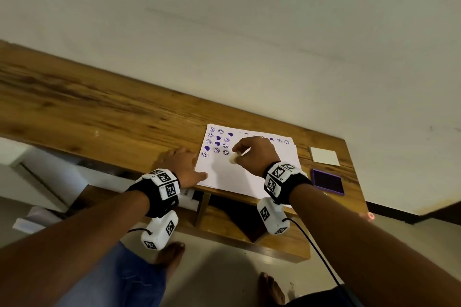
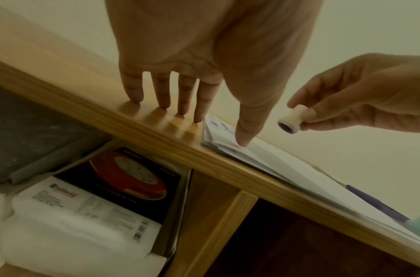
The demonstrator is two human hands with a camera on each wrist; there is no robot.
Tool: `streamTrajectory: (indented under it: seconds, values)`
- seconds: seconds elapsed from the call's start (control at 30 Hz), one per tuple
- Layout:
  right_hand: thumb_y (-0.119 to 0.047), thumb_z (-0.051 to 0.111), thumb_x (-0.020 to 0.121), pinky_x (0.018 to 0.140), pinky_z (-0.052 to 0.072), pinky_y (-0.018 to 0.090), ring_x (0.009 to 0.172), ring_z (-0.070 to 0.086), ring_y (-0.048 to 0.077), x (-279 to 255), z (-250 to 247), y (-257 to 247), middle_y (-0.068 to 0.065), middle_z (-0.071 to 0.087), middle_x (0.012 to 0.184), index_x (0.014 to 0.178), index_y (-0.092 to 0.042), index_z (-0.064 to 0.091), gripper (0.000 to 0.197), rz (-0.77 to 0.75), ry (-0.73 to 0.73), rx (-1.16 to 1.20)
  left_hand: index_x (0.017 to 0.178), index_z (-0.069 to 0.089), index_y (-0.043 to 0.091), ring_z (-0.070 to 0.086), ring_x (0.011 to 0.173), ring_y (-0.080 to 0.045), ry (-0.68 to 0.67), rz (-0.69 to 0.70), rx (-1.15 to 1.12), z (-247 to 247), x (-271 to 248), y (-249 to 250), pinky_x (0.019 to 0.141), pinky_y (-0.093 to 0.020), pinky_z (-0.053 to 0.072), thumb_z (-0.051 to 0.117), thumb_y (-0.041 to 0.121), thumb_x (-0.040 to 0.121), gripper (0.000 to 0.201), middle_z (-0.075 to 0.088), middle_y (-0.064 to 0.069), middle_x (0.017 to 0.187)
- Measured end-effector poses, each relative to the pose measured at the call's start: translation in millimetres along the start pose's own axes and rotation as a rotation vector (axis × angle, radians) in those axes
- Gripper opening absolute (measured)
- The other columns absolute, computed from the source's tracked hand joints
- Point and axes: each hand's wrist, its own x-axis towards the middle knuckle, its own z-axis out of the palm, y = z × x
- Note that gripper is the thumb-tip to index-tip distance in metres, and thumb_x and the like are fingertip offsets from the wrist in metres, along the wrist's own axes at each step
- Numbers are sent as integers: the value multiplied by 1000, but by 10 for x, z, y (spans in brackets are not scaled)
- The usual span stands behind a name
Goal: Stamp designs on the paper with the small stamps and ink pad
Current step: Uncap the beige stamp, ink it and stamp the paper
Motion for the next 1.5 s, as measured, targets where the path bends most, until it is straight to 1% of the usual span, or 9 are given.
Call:
streamTrajectory:
  seconds: [0.23,0.43,0.67,0.83,1.07,1.13,1.23,1.37,1.5]
  values:
    - [-29,80,79,80,43,24,91,62,12,181,166,-110,-6,74,98,98,-21,76,21,-3,-32,-32,127,58,34,33,134,-30,-1,-16,-10,23,4,27,108,-51,29,70,57,74,60,38,2,144]
    - [-31,84,74,85,52,29,96,67,16,325,180,-260,-2,75,97,97,-19,78,27,0,-94,-108,106,64,22,47,122,-30,-17,-42,61,-81,44,120,100,-43,42,78,58,65,57,50,0,127]
    - [-28,80,78,80,45,23,101,66,17,416,226,-350,-2,75,103,104,-19,78,27,8,-128,-173,76,52,20,59,106,-31,-9,-34,18,-219,11,186,86,-38,47,86,48,62,46,62,-4,111]
    - [-27,78,80,82,49,25,103,66,20,467,269,-380,-2,75,107,105,-19,78,27,-3,-131,-189,111,60,17,56,113,-31,-6,-25,5,-265,-26,202,89,-38,46,85,48,64,61,55,-4,122]
    - [-26,79,79,77,45,25,101,66,19,509,334,-361,0,74,107,106,-19,78,28,10,-125,-201,99,63,20,60,102,-25,0,30,11,-337,-106,240,74,-29,39,83,46,68,45,61,-2,111]
    - [-26,80,79,78,47,25,101,66,19,519,352,-353,-1,74,108,106,-19,78,28,15,-129,-196,86,57,24,60,96,-24,5,44,17,-355,-128,242,74,-29,39,83,46,69,38,58,0,100]
    - [-28,80,78,77,45,24,101,66,18,525,382,-354,-1,73,107,105,-20,78,28,8,-135,-213,83,56,24,61,95,-24,1,26,12,-368,-131,233,76,-30,40,84,47,67,39,52,1,91]
    - [-27,81,78,78,46,24,102,67,19,538,429,-348,0,74,110,104,-19,78,27,23,-145,-207,66,41,24,60,88,-23,8,-3,-17,-348,-100,221,73,-29,41,85,49,64,51,61,-1,93]
    - [-24,86,74,87,56,32,102,68,20,577,431,-392,2,75,108,100,-15,79,29,50,-180,-203,90,63,23,63,97,-26,1,1,-27,-277,-11,181,79,-32,47,86,50,62,45,66,-2,105]
